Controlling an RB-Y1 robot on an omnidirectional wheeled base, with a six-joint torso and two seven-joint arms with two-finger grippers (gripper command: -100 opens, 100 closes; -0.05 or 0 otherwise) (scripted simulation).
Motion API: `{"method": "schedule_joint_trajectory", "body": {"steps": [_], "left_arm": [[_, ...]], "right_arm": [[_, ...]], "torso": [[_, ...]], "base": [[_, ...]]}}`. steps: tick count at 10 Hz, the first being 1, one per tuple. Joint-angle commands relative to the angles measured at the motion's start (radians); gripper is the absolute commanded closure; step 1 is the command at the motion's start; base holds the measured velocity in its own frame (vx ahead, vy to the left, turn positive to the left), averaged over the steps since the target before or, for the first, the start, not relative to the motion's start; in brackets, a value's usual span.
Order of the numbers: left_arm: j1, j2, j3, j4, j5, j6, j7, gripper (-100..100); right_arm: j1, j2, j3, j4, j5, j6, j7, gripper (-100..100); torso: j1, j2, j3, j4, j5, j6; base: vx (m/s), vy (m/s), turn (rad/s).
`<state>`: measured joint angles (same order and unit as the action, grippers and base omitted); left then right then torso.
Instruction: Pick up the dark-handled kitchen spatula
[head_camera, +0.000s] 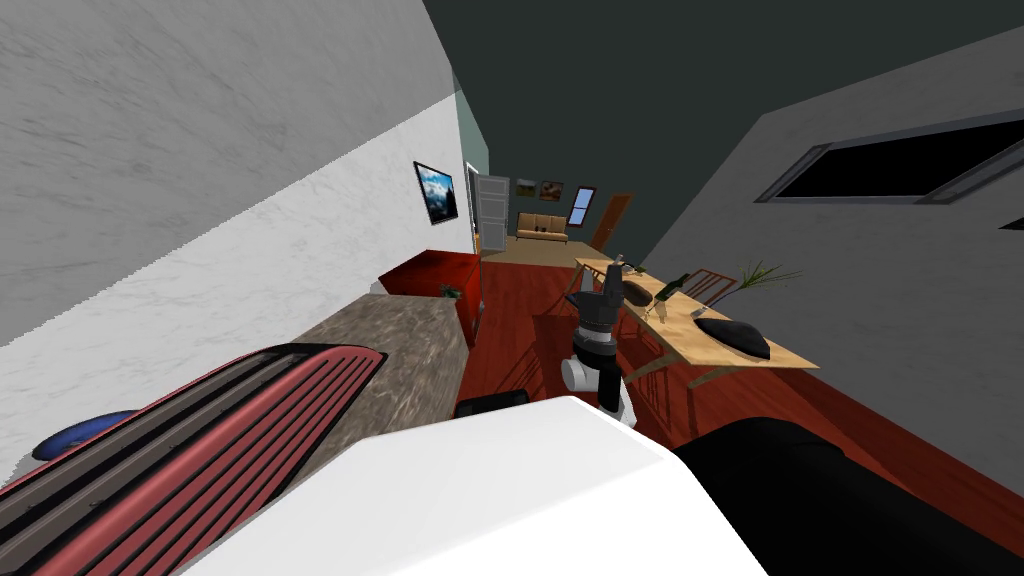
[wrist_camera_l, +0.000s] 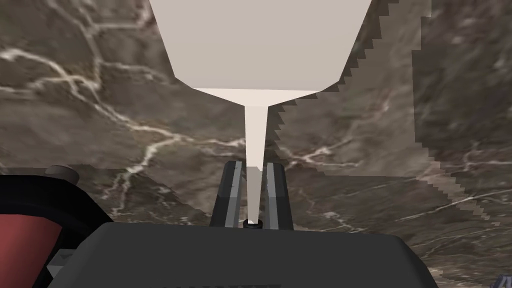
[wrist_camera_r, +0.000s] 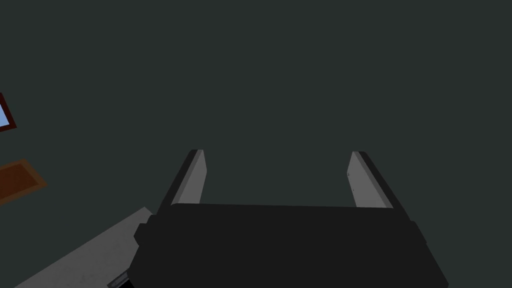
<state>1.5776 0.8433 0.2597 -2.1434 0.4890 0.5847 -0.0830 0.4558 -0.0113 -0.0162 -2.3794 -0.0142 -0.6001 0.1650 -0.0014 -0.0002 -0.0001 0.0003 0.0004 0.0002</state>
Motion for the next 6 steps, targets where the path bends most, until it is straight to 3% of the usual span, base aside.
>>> {"method": "schedule_joint_trajectory", "body": {"steps": [1,4,5,6], "left_arm": [[0.029,0.007,0.019,-0.034,0.003,0.003,0.001,100],[0.076,0.018,0.049,-0.084,0.005,0.007,0.001,100],[0.064,0.013,0.039,-0.070,0.002,0.003,0.000,100],[0.066,0.014,0.040,-0.072,0.002,0.004,0.000,0]], "right_arm": [[0.000,0.000,0.000,0.000,0.000,0.000,0.000,0],[0.000,0.000,0.000,0.000,0.000,0.000,0.000,0],[0.000,0.000,0.000,0.000,0.000,0.000,0.000,0],[0.000,0.000,0.000,0.000,0.000,0.000,0.000,0]], "torso": [[0.000,0.000,0.000,0.000,0.000,0.000],[-0.001,-0.002,-0.001,0.000,0.000,0.000],[-0.001,-0.002,-0.001,-0.001,0.000,0.000],[0.000,-0.001,-0.001,0.000,0.000,0.000]], "base": [[0.023,0.004,0.121],[0.031,0.004,0.095],[0.013,0.002,0.014],[0.000,0.000,0.000]]}}
